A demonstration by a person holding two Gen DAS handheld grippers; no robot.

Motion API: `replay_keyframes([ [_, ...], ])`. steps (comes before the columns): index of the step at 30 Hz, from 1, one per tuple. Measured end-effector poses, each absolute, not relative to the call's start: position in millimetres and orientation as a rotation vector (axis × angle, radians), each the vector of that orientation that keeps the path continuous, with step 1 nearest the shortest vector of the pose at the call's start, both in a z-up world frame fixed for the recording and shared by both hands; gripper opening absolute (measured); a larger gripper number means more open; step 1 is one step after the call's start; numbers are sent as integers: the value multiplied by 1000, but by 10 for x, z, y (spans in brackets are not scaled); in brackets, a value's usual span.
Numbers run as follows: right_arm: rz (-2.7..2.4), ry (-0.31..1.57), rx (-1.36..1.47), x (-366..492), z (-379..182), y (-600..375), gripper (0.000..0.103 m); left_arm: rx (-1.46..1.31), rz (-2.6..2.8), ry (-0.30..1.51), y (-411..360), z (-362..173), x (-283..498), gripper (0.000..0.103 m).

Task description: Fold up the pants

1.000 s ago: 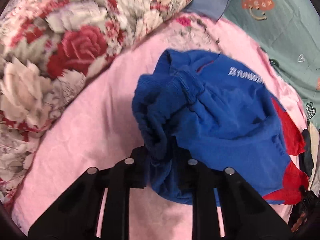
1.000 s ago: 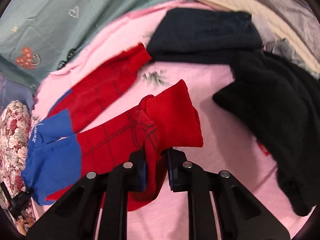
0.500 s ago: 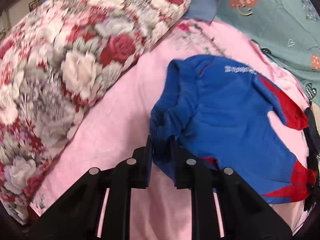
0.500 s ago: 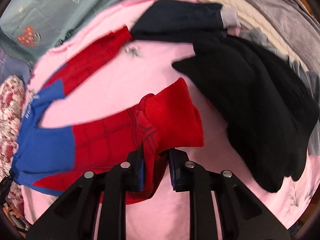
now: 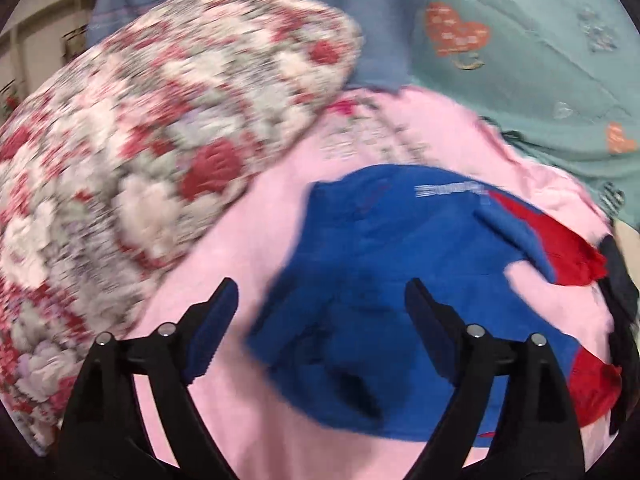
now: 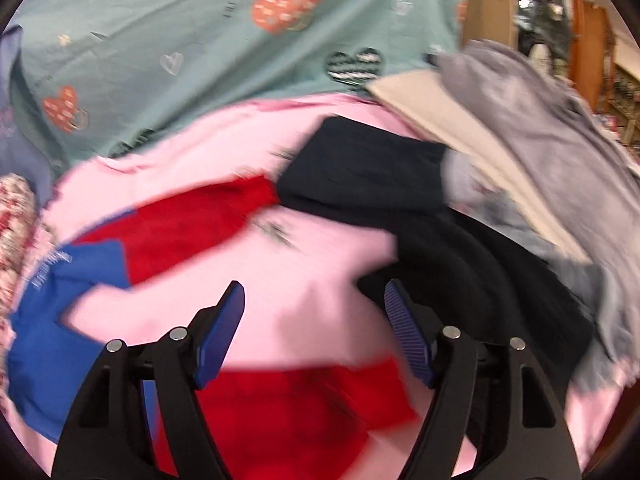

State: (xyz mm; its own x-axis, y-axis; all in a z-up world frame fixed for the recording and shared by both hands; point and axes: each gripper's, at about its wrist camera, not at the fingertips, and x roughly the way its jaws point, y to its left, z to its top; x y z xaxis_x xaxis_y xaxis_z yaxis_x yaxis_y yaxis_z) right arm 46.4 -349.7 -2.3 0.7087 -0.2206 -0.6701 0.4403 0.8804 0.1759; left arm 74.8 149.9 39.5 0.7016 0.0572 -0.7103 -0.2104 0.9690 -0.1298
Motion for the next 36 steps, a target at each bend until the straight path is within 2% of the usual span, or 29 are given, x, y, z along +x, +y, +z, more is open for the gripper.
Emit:
replay_keyframes([
  [5,-286,771,422,1302,-167,-3628,72,-51,-15,761,750,293,899,95],
  [11,-178,972,620,2113,-632,-3672,70,37,-24,808,534,10,980,95],
  [13,-214,1015,626,2295,-773,-3650,43,18,-32,829,565,-62,995,95],
  [14,-249,986,585,2351,-741,-3614,25,13,-30,835,578,-93,986,95],
  [15,-249,986,557,2405,-723,-3581,13,11,-22,843,601,-137,1023,95],
  [16,-253,966,523,2457,-655,-3534,12,11,-13,851,610,-180,1039,95],
  [20,-283,727,330,2533,-77,-3451,11,10,27,909,693,-358,1172,95],
  [24,-365,746,221,2888,-34,-3568,13,15,42,956,760,-485,1267,95],
  [27,-505,1003,136,3167,-450,-3713,49,16,34,957,813,-458,1280,95],
  [29,-523,1050,116,3164,-587,-3739,51,19,34,937,883,-373,1293,95],
  [31,-578,971,97,3036,-467,-3701,60,-16,41,918,984,-276,1317,95],
  [36,-455,702,184,2711,-72,-3408,61,-178,89,878,1293,-43,1398,95],
])
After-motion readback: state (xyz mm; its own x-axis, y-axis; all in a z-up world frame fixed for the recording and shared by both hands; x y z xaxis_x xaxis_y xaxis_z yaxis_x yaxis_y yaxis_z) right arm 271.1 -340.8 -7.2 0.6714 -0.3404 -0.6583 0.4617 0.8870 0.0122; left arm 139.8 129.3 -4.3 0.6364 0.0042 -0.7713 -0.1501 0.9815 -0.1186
